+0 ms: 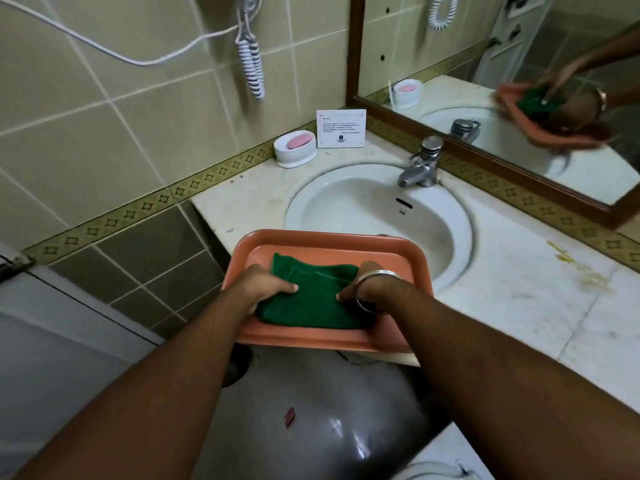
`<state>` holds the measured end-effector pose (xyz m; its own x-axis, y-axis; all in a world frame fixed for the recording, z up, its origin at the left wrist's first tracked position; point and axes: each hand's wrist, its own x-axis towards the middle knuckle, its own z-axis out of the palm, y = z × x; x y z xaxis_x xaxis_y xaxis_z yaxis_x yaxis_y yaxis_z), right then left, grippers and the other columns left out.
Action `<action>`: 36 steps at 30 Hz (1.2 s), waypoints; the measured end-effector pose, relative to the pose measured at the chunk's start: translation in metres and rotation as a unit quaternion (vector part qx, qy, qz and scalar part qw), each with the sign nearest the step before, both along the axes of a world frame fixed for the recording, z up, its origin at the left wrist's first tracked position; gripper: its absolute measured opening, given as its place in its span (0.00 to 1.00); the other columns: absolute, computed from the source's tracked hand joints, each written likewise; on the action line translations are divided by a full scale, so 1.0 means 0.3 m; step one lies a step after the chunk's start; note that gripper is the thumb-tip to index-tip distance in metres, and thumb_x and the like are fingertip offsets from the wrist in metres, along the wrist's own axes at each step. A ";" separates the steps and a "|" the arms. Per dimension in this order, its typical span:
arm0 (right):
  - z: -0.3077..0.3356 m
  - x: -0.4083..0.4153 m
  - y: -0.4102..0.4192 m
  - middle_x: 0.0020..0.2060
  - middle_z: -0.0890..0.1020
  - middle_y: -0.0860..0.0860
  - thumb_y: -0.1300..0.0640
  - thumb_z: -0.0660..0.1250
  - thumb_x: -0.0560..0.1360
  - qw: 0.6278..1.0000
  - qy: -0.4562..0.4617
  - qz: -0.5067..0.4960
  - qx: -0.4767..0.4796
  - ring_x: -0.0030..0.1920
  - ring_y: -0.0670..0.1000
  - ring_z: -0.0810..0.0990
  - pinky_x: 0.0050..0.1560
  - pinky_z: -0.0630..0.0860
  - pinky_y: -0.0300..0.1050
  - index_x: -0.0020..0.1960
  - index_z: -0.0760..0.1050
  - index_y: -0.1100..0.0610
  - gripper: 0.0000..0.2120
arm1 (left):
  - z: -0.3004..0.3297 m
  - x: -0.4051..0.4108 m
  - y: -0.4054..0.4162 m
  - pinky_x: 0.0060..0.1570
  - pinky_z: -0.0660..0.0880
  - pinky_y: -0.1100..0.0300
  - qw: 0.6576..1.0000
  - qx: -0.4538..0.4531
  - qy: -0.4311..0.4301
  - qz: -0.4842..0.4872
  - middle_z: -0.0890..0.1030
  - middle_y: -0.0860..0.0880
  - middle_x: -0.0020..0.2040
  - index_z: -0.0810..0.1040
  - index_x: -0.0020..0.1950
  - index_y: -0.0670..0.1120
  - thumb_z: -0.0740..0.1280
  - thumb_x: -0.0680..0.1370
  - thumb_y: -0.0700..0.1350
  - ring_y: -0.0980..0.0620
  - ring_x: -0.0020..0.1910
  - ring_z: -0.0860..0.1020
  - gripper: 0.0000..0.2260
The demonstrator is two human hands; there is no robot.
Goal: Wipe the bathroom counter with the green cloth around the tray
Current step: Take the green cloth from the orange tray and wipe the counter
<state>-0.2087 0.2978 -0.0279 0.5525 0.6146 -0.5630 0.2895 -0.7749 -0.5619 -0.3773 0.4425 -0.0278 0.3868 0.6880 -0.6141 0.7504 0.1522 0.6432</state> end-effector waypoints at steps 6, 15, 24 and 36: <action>0.065 0.034 -0.105 0.32 0.85 0.45 0.54 0.80 0.60 0.973 0.142 -0.099 0.153 0.34 0.46 0.84 0.36 0.79 0.37 0.39 0.80 0.53 0.11 | 0.144 0.047 0.006 0.51 0.80 0.54 0.988 -0.076 -0.128 -0.031 0.86 0.44 0.52 0.81 0.56 0.46 0.77 0.70 0.43 0.47 0.49 0.85 0.16; 0.145 0.221 -0.851 0.44 0.85 0.54 0.67 0.69 0.73 0.840 0.158 -0.379 0.356 0.39 0.48 0.85 0.37 0.80 0.40 0.54 0.80 0.59 0.10 | 0.177 0.596 -0.518 0.54 0.77 0.52 0.953 -0.054 -0.192 -0.227 0.85 0.42 0.53 0.81 0.59 0.43 0.71 0.76 0.39 0.44 0.51 0.82 0.12; 0.069 0.342 -1.755 0.36 0.81 0.62 0.69 0.62 0.73 0.655 0.046 -0.704 0.271 0.33 0.58 0.82 0.29 0.78 0.46 0.41 0.76 0.61 0.06 | 0.011 1.098 -1.459 0.38 0.80 0.59 0.884 -0.244 -0.178 -0.356 0.84 0.42 0.50 0.80 0.57 0.43 0.70 0.77 0.39 0.50 0.41 0.82 0.09; 0.015 0.415 -1.982 0.70 0.70 0.59 0.46 0.65 0.74 0.892 -0.389 -0.184 -0.138 0.68 0.61 0.69 0.66 0.67 0.56 0.73 0.63 0.59 0.32 | -0.117 1.046 -1.074 0.76 0.50 0.46 0.747 0.453 -0.061 -0.483 0.54 0.39 0.80 0.53 0.79 0.39 0.57 0.79 0.61 0.40 0.79 0.52 0.37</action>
<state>-0.0841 -0.2968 -0.0233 0.9780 0.2074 -0.0239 0.2051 -0.9759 -0.0748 -0.0636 0.1204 -0.0628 0.9864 0.1638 0.0133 0.1566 -0.9614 0.2264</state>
